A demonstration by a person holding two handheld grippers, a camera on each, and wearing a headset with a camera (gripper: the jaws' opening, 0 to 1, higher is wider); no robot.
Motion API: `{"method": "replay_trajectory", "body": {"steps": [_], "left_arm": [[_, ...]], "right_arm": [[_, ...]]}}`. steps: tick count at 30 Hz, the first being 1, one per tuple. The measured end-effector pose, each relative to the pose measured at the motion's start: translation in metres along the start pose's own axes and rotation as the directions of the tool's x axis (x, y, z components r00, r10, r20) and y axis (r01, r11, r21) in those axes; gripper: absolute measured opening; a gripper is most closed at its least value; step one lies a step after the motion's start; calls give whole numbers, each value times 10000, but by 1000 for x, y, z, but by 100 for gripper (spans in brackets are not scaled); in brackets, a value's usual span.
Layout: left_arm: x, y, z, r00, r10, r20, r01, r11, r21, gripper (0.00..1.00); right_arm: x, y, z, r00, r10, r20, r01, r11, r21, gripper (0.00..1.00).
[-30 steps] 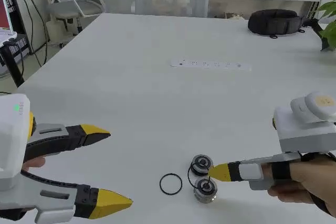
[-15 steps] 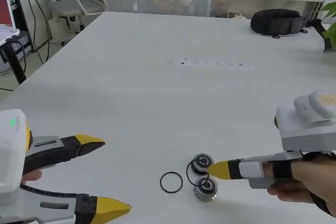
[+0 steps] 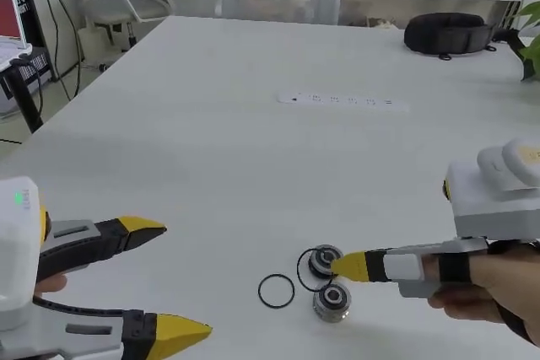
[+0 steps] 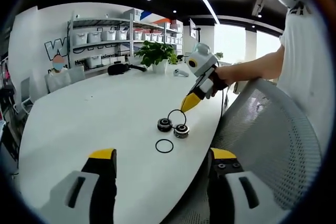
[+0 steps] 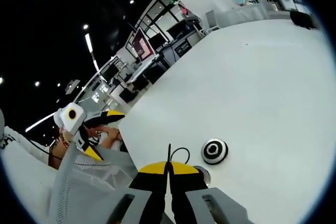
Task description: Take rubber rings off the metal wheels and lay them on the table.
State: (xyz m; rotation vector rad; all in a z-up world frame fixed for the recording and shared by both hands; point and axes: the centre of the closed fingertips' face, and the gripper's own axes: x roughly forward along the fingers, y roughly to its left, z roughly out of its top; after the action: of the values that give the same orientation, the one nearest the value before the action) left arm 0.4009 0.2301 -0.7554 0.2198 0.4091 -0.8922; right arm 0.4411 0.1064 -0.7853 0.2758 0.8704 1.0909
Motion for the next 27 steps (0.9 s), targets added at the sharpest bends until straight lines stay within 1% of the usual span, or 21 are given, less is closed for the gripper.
{"method": "replay_trajectory", "body": {"steps": [5,13,18,23,27], "left_arm": [[1,-2,0,10000,-49,69,51,9998,-202,68],[1,2,1,9998,106,143,-102,9995,-297,66],[1,1,-1,9999,62,87,-59,9992,-388,66],[1,1,-2,10000,62,-29,-63,9994,-338,66],[1,1,-1,10000,62,42,-60,9993,-380,67]], "right_arm": [[3,5,2,9999,92,39,-92,9999,-109,0],[10,13,3,9997,230,-42,-231,9993,-305,0],[16,19,0,9991,342,-251,-354,9981,-497,0],[20,21,-2,9984,403,-405,-427,9973,-600,0],[20,19,-3,9981,391,-479,-424,9967,-690,0]]}}
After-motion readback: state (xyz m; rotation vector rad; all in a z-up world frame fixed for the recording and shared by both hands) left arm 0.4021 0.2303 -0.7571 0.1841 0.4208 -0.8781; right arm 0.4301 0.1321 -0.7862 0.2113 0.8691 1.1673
